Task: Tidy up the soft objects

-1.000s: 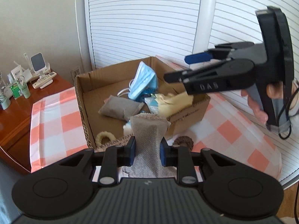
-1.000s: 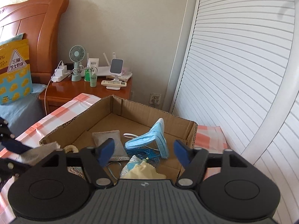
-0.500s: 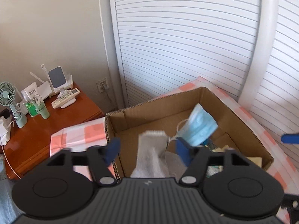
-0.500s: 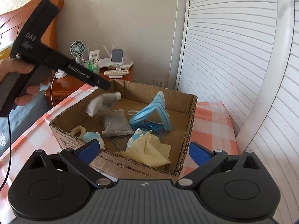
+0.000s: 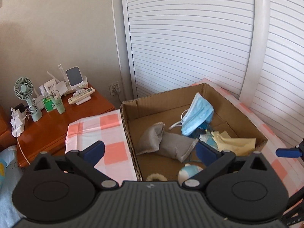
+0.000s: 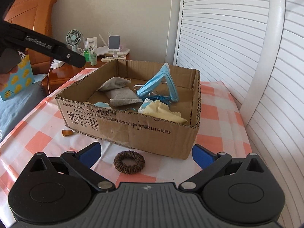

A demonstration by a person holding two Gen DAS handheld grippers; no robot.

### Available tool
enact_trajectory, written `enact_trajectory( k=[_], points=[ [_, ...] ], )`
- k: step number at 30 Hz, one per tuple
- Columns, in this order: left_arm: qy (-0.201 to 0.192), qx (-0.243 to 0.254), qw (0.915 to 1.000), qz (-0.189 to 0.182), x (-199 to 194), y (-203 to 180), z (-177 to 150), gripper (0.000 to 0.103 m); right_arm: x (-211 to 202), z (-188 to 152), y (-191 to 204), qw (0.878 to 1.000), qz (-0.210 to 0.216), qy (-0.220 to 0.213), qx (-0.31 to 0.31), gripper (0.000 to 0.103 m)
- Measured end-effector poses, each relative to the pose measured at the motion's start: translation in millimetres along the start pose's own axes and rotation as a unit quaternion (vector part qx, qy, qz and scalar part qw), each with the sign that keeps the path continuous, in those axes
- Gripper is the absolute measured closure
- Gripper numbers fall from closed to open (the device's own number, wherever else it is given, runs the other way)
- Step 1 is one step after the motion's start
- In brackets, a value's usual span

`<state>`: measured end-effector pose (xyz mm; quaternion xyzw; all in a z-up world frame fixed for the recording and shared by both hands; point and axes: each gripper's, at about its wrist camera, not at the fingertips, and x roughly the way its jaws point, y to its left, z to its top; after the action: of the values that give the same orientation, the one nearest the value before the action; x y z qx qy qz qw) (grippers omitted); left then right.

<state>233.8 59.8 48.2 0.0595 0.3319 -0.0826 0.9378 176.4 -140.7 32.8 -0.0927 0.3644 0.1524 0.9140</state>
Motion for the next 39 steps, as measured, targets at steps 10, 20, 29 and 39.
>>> enact_trajectory(
  k=[10, 20, 29, 39],
  points=[
    [0.046, -0.046, 0.9970, -0.042, -12.6, -10.0, -74.1, 0.001, -5.4, -40.6, 18.8, 0.999, -0.037, 0.023, 0.015, 0.000],
    [0.100, -0.089, 0.9906, -0.026, 27.2, -20.3, -119.0, 0.001, 6.6, -55.0, 23.4, 0.998, -0.048, 0.048, -0.005, 0.000],
    [0.096, -0.093, 0.9903, 0.039, 41.7, -30.3, -117.3, 0.000, 19.1, -58.4, 17.2, 0.998, -0.028, 0.053, 0.007, 0.000],
    [0.085, -0.136, 0.9835, 0.083, 52.9, -20.3, -111.0, 0.000, 23.8, -58.5, 13.2, 0.999, -0.008, 0.049, 0.012, 0.000]
  ],
)
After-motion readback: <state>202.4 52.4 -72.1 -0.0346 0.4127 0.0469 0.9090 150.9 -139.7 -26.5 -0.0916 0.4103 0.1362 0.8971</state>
